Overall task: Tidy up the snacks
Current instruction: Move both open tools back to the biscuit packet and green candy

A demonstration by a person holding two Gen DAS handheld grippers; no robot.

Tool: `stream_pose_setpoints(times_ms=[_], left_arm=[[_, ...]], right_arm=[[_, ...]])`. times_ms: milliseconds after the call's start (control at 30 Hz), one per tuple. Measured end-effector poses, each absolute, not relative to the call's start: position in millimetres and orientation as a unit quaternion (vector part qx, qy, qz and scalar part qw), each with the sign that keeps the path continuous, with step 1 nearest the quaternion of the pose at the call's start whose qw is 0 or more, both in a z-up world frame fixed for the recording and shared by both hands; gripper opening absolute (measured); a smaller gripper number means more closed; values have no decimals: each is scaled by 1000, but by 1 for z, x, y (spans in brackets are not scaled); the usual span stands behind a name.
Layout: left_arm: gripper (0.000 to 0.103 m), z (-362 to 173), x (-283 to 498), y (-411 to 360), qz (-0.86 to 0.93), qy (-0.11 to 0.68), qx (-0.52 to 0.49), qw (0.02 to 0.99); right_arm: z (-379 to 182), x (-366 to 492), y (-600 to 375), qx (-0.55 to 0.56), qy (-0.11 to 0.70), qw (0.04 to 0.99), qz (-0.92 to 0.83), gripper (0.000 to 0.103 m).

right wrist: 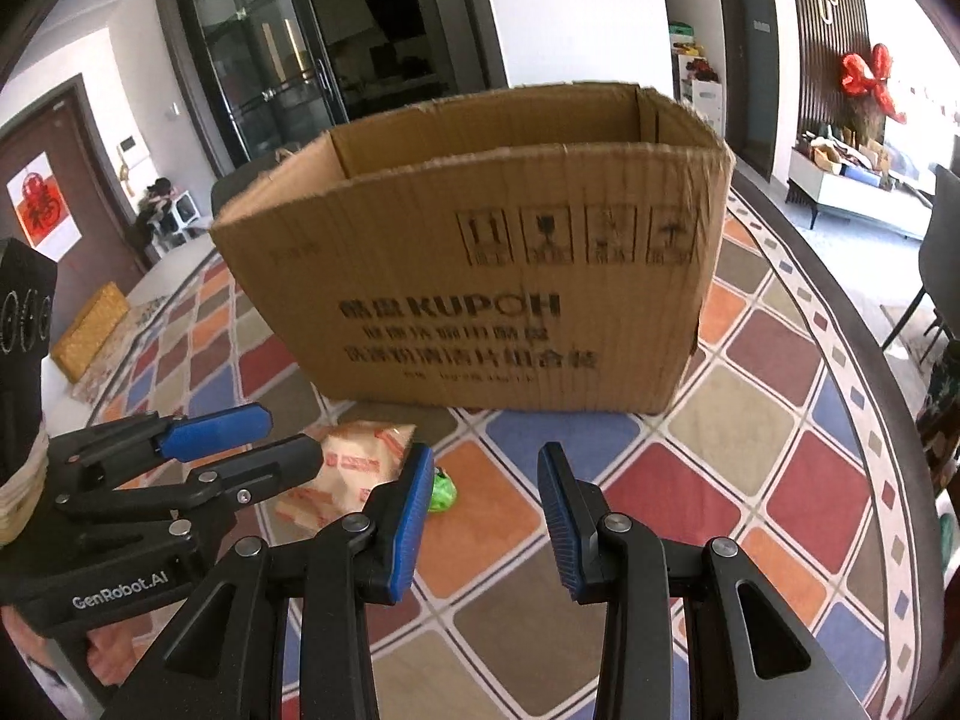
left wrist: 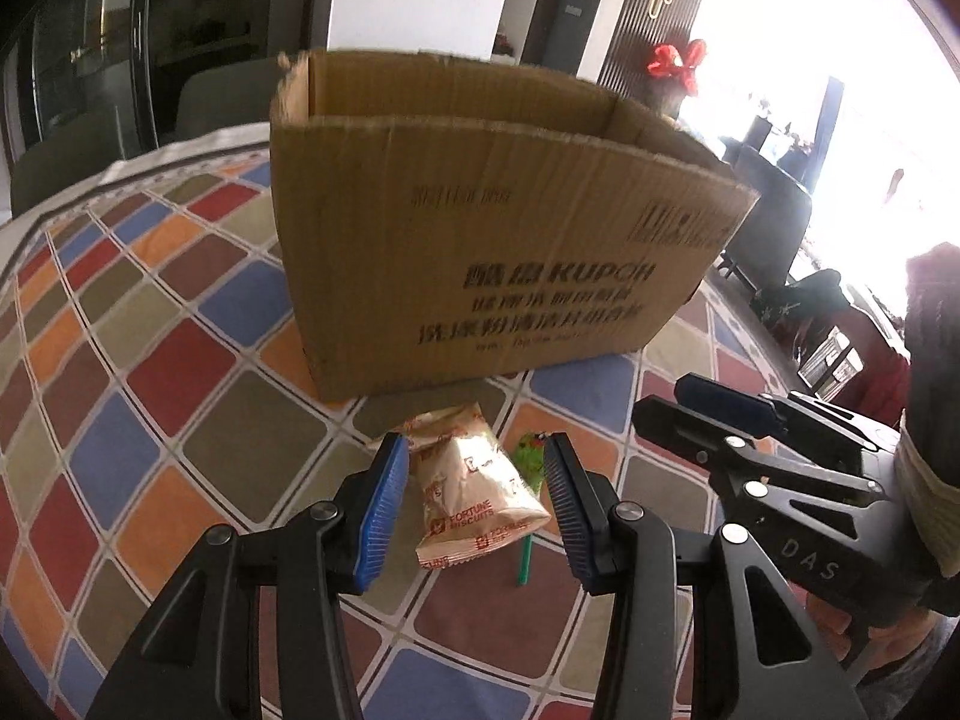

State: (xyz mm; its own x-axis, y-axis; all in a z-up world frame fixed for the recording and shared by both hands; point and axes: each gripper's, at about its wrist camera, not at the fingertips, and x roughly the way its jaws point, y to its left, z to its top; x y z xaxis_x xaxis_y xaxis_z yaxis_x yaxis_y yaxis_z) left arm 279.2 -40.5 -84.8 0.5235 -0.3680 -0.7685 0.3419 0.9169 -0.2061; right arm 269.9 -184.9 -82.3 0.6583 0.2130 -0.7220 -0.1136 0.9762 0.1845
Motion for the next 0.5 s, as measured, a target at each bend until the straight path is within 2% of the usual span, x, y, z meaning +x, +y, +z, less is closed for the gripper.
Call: stream_pose_setpoints(times_ms=[500], left_arm=[[45, -119, 295, -39, -214, 473, -39, 854]], right_arm=[[-106, 279, -178, 71, 431, 893, 108, 37]])
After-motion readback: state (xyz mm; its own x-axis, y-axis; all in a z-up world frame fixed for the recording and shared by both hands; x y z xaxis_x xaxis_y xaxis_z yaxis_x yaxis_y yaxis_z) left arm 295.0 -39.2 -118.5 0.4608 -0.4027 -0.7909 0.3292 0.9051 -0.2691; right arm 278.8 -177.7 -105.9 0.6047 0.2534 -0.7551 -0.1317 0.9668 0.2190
